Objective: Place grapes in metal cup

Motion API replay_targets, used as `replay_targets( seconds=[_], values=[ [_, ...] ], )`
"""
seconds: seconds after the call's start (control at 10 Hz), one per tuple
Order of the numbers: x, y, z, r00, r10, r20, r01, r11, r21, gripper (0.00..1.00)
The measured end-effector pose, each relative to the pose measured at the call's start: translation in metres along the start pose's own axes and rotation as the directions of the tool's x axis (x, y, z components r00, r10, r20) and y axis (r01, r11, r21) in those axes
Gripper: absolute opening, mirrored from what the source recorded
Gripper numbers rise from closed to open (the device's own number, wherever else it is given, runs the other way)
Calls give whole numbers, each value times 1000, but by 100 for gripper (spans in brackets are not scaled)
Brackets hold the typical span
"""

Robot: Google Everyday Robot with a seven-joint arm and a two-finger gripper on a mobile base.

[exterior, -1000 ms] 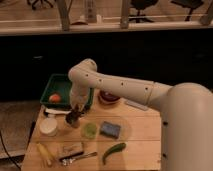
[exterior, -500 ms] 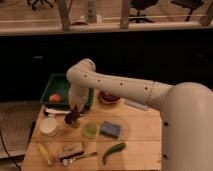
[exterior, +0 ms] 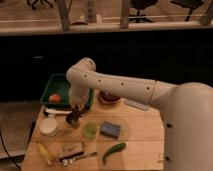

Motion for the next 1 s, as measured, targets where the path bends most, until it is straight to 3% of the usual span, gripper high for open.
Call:
replay_targets(
  seconds=[0.4, 1.0],
  values=[
    [5, -1, -9, 1000, -12, -1, 12, 1000, 11, 0],
    [4, -6, -10, 998, -51, 30, 50, 998, 24, 0]
  ],
)
